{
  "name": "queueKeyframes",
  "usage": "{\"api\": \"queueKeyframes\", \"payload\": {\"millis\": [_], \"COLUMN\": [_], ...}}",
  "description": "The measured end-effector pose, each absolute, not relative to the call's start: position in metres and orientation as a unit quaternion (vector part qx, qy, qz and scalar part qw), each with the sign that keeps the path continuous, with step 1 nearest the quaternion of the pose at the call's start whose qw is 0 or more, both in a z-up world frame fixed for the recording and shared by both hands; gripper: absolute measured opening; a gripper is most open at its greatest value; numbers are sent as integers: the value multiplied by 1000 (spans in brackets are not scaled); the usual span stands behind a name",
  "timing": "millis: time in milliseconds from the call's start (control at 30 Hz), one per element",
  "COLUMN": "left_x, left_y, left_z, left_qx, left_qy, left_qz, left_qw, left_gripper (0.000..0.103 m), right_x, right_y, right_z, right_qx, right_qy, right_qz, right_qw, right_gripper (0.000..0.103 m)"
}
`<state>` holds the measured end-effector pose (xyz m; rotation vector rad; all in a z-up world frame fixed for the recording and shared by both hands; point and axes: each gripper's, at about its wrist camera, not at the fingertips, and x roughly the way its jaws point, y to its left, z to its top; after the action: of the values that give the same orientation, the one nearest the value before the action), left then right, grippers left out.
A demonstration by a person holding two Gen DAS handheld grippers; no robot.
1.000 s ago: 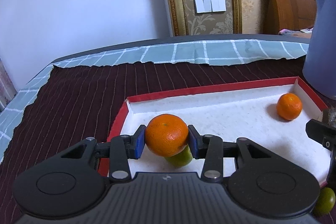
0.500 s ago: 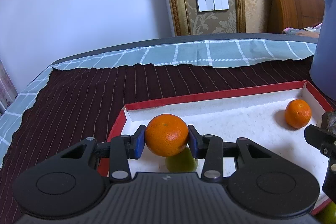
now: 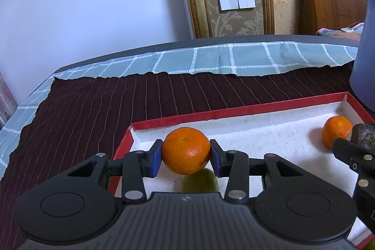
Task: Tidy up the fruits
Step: 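Carry the orange over the tray with the left gripper while the right carries the dark slice, then open the left gripper to drop the orange while the right gripper drops the dark slice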
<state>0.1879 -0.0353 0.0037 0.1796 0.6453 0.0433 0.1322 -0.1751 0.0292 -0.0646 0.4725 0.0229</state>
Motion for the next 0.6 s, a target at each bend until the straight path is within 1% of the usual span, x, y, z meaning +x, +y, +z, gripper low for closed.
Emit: {"api": "queueKeyframes", "payload": {"millis": [600], "left_x": [207], "left_y": [-39], "left_z": [-1], "left_qx": [91], "left_qy": [330], "left_qz": [25], "left_qw": [939], "left_gripper": [41], "right_x": [155], "right_y": [-176], "right_z": [28], "right_qx": [-38], "right_qy": [249], "right_qz": [-8], "right_qw": [968], "right_gripper": [40]}}
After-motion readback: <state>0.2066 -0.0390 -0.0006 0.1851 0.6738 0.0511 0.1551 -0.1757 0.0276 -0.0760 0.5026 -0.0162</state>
